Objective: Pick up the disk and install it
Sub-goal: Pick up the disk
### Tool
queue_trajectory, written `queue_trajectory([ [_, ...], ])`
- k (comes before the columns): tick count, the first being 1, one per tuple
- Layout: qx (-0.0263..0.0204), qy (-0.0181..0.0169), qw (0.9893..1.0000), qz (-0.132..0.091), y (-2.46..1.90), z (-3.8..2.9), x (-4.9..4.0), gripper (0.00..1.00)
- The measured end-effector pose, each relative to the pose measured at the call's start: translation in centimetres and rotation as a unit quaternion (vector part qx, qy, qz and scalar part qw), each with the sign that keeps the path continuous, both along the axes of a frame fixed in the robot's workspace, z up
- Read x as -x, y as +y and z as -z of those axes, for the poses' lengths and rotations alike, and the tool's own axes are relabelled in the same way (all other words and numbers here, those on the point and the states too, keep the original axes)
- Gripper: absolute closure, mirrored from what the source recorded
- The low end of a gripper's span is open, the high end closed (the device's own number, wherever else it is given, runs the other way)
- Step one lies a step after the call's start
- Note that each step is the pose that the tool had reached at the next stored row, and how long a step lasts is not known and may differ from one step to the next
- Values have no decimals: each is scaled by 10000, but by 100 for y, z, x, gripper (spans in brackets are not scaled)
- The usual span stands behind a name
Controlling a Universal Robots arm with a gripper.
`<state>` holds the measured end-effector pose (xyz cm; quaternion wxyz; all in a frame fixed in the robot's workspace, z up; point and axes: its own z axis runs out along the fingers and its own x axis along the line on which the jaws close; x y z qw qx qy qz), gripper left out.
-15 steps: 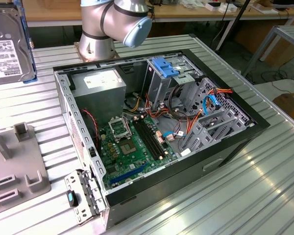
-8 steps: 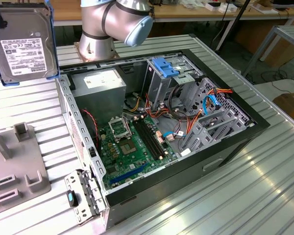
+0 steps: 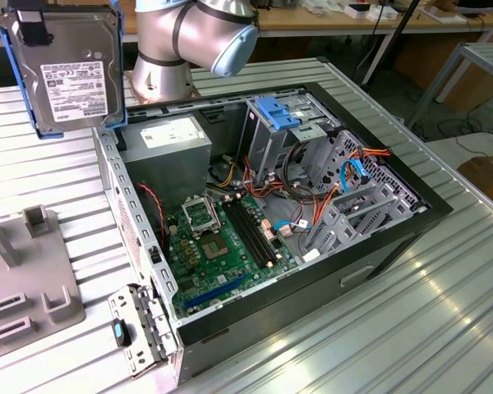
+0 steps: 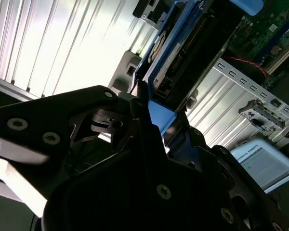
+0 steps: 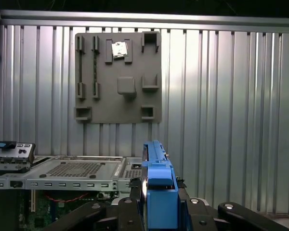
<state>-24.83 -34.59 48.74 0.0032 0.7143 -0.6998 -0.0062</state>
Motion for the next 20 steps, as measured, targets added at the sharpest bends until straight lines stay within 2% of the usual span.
queue_trajectory([
  [1,1,1,10000,0,0,-1,-67,63],
  [3,0,0,10000,0,0,0,-143,63],
  [4,1,0,10000,-1,0,-1,-260,63],
  [7,0,0,10000,0,0,0,-482,63],
  [10,0,0,10000,0,0,0,-670,63],
  [11,0,0,10000,0,0,0,-777,63],
  [13,0,0,10000,1,0,0,-880,63],
  [16,0,0,10000,0,0,0,-1162,63],
  [18,0,0,10000,-1,0,0,-1241,63],
  [20,0,0,10000,0,0,0,-1390,63],
])
